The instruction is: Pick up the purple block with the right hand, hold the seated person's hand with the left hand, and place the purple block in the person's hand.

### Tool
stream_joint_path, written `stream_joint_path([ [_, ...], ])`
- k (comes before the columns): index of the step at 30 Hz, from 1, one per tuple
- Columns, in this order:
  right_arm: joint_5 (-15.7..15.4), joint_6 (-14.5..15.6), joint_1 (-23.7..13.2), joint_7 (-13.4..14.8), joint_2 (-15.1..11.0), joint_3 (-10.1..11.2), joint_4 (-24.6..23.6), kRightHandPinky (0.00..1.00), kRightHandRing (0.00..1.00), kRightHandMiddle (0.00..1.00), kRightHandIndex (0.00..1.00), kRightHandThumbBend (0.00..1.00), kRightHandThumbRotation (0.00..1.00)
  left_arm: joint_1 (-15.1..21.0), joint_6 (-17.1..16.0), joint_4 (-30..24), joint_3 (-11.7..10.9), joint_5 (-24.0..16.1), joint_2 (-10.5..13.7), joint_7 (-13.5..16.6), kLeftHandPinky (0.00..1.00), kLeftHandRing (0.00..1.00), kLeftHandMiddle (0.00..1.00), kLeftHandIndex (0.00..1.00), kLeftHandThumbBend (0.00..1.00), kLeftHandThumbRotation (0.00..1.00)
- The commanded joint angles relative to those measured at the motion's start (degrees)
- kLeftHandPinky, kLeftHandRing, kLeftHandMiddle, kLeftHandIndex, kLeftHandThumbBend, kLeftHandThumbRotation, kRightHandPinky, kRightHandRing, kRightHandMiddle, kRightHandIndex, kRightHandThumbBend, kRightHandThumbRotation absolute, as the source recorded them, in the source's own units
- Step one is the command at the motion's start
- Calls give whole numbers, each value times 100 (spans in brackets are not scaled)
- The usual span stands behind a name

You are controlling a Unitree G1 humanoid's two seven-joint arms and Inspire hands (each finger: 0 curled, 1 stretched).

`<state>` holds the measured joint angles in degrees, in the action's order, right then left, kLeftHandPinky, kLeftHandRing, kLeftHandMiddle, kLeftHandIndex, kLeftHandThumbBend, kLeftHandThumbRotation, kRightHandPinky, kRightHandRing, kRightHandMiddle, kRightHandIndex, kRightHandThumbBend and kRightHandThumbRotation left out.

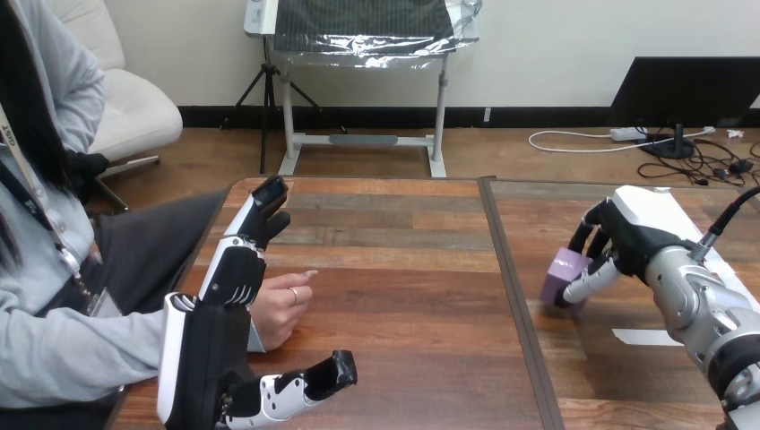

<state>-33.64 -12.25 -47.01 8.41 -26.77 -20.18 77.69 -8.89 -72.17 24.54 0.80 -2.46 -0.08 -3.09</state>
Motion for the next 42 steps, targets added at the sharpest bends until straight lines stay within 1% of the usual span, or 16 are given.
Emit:
stream_joint_path([
  [1,110,-118,-212,278,-80,126,-155,32,38,46,50,84,0,298,-137,-95,-79,-46,-8,48,87,91,92,88,100,57],
  [3,121,-133,-214,304,-79,134,-159,32,38,45,50,84,0,293,-123,-104,-66,-36,3,51,87,91,92,88,100,56],
  [9,218,-259,-209,350,-81,229,-185,30,37,45,50,84,0,327,-153,-39,92,187,138,-55,87,92,92,89,100,54],
  [12,253,-341,-199,406,-90,253,-190,29,36,43,50,84,0,335,-169,-27,-6,77,113,-14,87,92,92,89,100,54],
  [16,351,-423,-203,438,-82,320,-208,29,35,42,50,84,0,308,-100,-84,-124,-83,71,56,85,91,92,88,100,55],
  [21,446,-487,-222,410,-70,388,-237,29,35,42,50,83,0,265,4,-170,-166,-159,63,96,83,89,91,88,100,56],
  [30,756,-680,-216,363,-20,621,-308,29,35,42,50,82,0,251,119,-213,-170,-165,128,85,82,89,91,87,100,56],
  [37,977,-806,-216,342,41,774,-405,27,34,41,49,82,0,232,279,-271,-247,-277,163,133,82,89,91,87,100,56],
  [42,1100,-913,-192,352,77,856,-434,27,34,41,49,82,0,240,401,-280,-232,-243,219,136,82,90,91,88,100,53],
])
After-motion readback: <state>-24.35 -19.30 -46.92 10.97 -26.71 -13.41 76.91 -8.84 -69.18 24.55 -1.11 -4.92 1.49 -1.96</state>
